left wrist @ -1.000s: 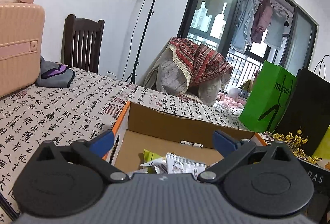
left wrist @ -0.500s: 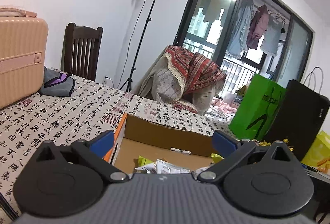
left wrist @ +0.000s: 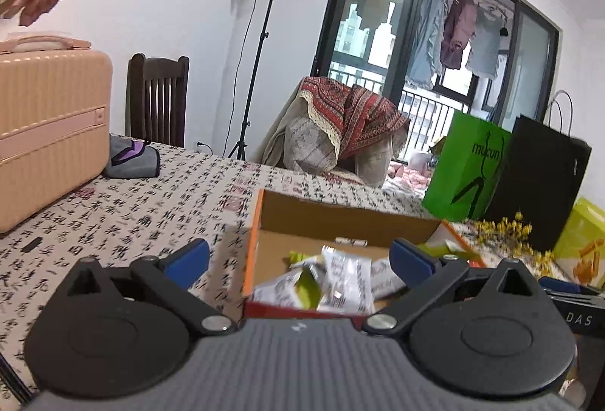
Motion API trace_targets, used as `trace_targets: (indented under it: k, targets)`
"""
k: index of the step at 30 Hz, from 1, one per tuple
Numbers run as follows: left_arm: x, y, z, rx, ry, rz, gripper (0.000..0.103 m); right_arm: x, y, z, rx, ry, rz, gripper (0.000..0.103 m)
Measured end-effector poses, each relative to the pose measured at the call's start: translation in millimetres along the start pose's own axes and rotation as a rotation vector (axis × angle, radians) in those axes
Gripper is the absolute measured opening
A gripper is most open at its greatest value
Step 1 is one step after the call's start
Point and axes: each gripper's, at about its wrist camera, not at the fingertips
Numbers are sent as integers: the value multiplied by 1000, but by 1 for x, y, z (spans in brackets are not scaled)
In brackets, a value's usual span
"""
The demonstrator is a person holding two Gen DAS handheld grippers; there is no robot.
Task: Organize snacks
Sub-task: 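Move both tools back to the remaining packets on the tablecloth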
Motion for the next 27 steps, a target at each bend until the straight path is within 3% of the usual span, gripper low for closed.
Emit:
trace_targets:
  k: [7, 17, 27]
  targets:
    - [21, 11, -24, 15, 22, 31, 103, 27, 11, -27, 24, 16, -41, 103]
    - [53, 27, -53, 33, 64, 44, 103, 61, 25, -49, -35, 89, -40, 103]
    - [66, 46, -73, 11, 68, 36, 103, 82, 50, -44, -74, 170, -85, 103]
Point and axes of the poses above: each gripper's, at about its wrist camera, not at the fingertips, and z roughly the way its jaws point, y to its left, x to its underside, and after that the axes turned 4 degrees about -y, right-handed
